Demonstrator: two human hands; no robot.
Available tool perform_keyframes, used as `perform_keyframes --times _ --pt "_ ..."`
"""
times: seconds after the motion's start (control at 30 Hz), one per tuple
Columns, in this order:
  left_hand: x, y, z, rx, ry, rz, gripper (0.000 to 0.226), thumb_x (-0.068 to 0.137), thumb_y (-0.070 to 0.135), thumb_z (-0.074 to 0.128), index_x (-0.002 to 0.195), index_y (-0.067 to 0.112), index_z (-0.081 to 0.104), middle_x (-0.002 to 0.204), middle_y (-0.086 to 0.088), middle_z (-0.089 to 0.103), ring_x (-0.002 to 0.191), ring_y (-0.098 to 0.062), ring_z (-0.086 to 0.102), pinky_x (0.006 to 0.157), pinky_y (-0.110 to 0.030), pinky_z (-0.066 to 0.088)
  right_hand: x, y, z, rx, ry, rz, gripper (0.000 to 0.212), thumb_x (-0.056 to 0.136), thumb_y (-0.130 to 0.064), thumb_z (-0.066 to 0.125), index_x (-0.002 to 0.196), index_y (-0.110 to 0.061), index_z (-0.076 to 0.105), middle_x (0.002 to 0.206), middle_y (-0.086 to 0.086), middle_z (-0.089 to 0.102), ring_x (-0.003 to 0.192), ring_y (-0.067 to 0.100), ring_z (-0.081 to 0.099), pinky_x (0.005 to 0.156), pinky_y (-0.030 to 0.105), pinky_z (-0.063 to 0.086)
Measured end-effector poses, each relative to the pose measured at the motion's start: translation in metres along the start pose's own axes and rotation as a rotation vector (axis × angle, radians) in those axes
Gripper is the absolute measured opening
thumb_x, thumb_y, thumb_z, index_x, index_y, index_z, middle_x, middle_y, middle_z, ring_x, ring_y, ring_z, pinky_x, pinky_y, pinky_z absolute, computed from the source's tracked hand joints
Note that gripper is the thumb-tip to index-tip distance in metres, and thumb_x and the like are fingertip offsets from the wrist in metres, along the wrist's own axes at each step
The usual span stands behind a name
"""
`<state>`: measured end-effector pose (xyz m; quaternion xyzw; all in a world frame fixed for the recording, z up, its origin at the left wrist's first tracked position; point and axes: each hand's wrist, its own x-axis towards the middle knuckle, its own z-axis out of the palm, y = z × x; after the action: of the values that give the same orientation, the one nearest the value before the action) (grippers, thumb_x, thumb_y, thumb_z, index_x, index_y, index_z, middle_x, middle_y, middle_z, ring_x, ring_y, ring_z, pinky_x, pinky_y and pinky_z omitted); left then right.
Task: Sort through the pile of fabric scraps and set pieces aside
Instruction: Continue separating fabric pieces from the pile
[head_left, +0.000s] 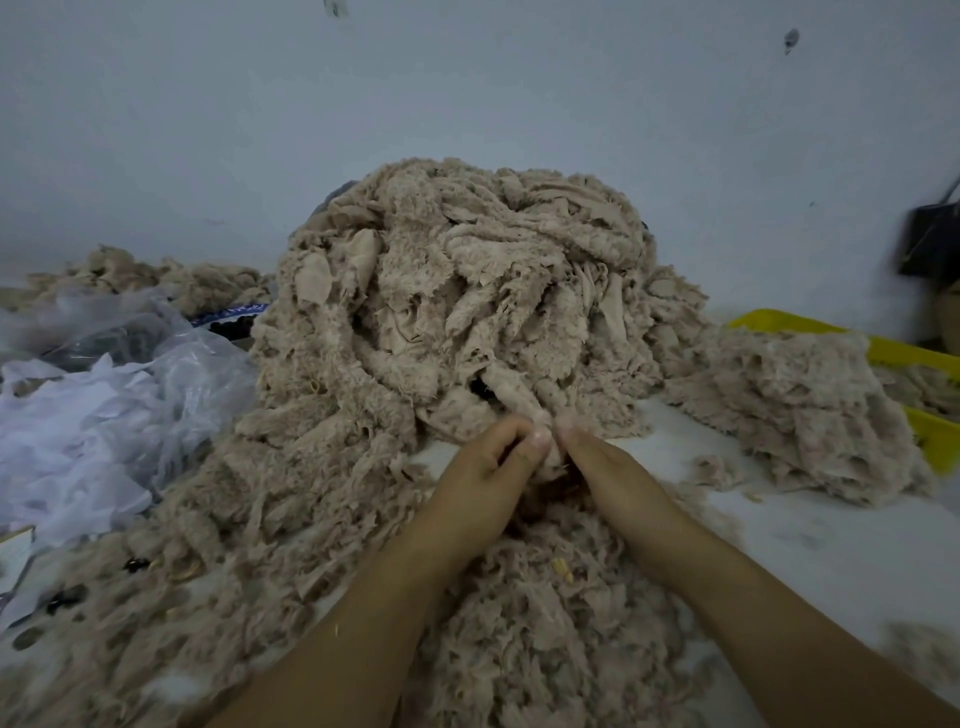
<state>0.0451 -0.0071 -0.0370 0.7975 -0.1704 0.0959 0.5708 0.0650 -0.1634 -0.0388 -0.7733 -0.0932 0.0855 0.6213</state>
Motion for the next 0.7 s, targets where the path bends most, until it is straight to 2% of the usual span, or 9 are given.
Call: perform_keyframes --times 0.07,0.13,0.23,0.3,0.37,0.43,0.57,0.63,0.7 --pt "-0.001 0.002 0.005 0.003 -0.054 0.024 0.027 0.103 0.031 0.05 0.077 0.023 0.053 0.064 0.02 0.049 0.062 0.002 0.044 0.061 -0.013 0.037 0.002 -0.001 -0.002 0.128 0.026 0.003 0.029 0.099 -0.044 0.051 0.088 -0.019 0.061 0.088 -0.002 0.066 0.087 0.015 0.06 0.082 0.034 0.047" --pt "-0.001 0.003 0.007 0.03 -0.086 0.037 0.03 0.103 0.03 0.049 0.074 0.028 0.05 0.062 0.021 0.048 0.06 0.003 0.043 0.061 -0.013 0.036 0.002 -0.002 -0.004 0.16 0.047 -0.024 0.023 0.1 -0.025 0.05 0.08 -0.013 0.048 0.074 0.005 0.049 0.071 0.016 0.047 0.068 0.035 0.039" --pt "0.002 -0.001 0.005 0.064 0.0 -0.01 0.039 0.1 0.044 0.052 0.067 0.024 0.046 0.058 0.016 0.043 0.056 -0.002 0.04 0.055 -0.02 0.034 0.003 -0.005 -0.005 0.218 0.193 -0.073 0.027 0.101 -0.022 0.046 0.076 -0.013 0.043 0.063 0.001 0.047 0.054 0.01 0.043 0.055 0.028 0.037" --pt "0.007 -0.007 -0.003 0.043 0.206 -0.142 0.04 0.097 0.047 0.055 0.067 0.02 0.053 0.058 0.013 0.046 0.053 -0.005 0.044 0.051 -0.024 0.036 0.003 -0.01 -0.01 0.291 0.377 -0.1 0.031 0.104 -0.022 0.042 0.073 -0.018 0.043 0.053 -0.008 0.045 0.046 0.006 0.039 0.049 0.023 0.035" --pt "0.012 -0.015 -0.017 -0.068 0.473 -0.282 0.037 0.097 0.04 0.057 0.062 0.026 0.061 0.053 0.012 0.047 0.047 -0.007 0.044 0.046 -0.021 0.034 0.004 -0.012 -0.016 0.316 0.488 -0.136 0.03 0.105 -0.021 0.041 0.075 -0.022 0.041 0.051 -0.01 0.043 0.047 0.007 0.036 0.054 0.029 0.032" --pt "0.014 -0.021 -0.029 -0.125 0.657 -0.355 0.042 0.094 0.033 0.058 0.052 0.027 0.056 0.047 0.011 0.041 0.049 -0.014 0.04 0.047 -0.024 0.033 0.002 -0.01 -0.015 0.248 0.534 -0.181 0.03 0.104 -0.019 0.042 0.074 -0.019 0.039 0.05 -0.012 0.043 0.044 0.004 0.035 0.053 0.031 0.032" --pt "0.017 -0.029 -0.043 -0.349 0.986 -0.446 0.031 0.084 0.031 0.056 0.056 0.019 0.054 0.06 -0.003 0.049 0.064 -0.02 0.045 0.059 -0.037 0.036 0.0 -0.01 -0.007 0.137 0.608 -0.263 0.03 0.102 -0.018 0.043 0.073 -0.014 0.037 0.061 0.003 0.042 0.043 0.005 0.033 0.041 0.018 0.03" --pt "0.019 -0.035 -0.052 -0.503 1.127 -0.511 0.028 0.091 0.029 0.052 0.066 0.018 0.053 0.071 -0.011 0.051 0.069 -0.022 0.046 0.062 -0.039 0.036 0.001 -0.01 -0.017 0.216 0.695 -0.223 0.029 0.103 -0.018 0.042 0.074 -0.015 0.038 0.064 0.005 0.041 0.048 0.008 0.036 0.048 0.023 0.035" --pt "0.02 -0.037 -0.055 -0.477 1.144 -0.517 0.029 0.098 0.031 0.049 0.074 0.015 0.052 0.076 -0.012 0.051 0.068 -0.022 0.045 0.06 -0.037 0.036 0.003 -0.008 -0.026 0.245 0.712 -0.188 0.028 0.104 -0.02 0.041 0.076 -0.016 0.04 0.069 0.005 0.042 0.058 0.015 0.04 0.06 0.036 0.04"
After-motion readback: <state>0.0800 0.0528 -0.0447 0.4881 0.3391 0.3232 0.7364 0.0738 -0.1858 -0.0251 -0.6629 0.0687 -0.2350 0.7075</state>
